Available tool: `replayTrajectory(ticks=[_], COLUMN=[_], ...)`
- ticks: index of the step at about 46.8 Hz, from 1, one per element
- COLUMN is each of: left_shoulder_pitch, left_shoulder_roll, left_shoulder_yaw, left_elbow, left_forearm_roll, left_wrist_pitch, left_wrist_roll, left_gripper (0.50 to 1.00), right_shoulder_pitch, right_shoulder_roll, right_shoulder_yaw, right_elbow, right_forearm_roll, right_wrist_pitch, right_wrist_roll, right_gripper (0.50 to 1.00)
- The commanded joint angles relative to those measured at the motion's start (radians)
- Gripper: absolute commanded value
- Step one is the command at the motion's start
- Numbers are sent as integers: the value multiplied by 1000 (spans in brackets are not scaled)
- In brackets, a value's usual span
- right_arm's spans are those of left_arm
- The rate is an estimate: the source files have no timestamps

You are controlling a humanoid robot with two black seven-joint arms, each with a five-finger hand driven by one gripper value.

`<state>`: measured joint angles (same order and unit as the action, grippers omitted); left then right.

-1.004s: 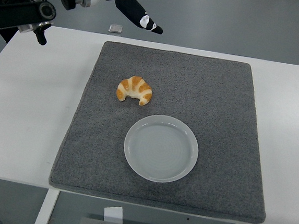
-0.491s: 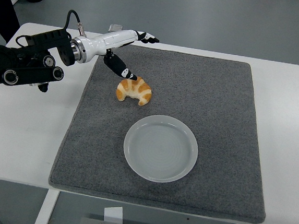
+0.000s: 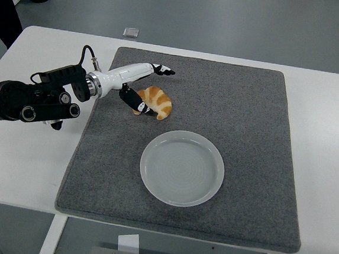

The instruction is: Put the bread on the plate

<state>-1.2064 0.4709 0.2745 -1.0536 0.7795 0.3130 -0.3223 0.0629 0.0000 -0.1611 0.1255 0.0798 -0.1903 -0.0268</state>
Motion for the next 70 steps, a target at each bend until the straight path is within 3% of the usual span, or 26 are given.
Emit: replayTrajectory(ticks=[1, 39, 52, 63, 68, 69, 70], left_shoulder_pitch=[11, 74, 102, 111, 111, 110, 107], left_shoulder_roll=[-6, -143, -163, -163, -161, -161, -163], left_shoulder_yaw=[0, -12, -38, -57, -60, -60, -60], left_elbow=[29, 213, 234, 233, 231, 231, 231], left_forearm_roll=[1, -19, -23, -22, -22, -22, -22], left_wrist_pitch=[5, 24, 24, 15, 11, 11, 11], left_wrist_roll=[-1, -17, -17, -17, -17, -17, -17], left_gripper=[988, 984, 949, 739, 534, 500, 500], right_shoulder_pitch=[0, 0, 0, 0, 0, 0, 0], right_shoulder_roll=[0, 0, 0, 0, 0, 0, 0], right_shoulder_yaw=[0, 0, 0, 0, 0, 0, 0], right_elbow=[0, -1, -1, -1, -1, -1, -1], right_forearm_roll=[0, 0, 0, 0, 0, 0, 0], right_wrist_pitch=[0, 0, -1, -1, -1, -1, -1], right_wrist_roll=[1, 1, -1, -1, 1, -1, -1], right_gripper=[952, 952, 952, 952, 952, 952, 952])
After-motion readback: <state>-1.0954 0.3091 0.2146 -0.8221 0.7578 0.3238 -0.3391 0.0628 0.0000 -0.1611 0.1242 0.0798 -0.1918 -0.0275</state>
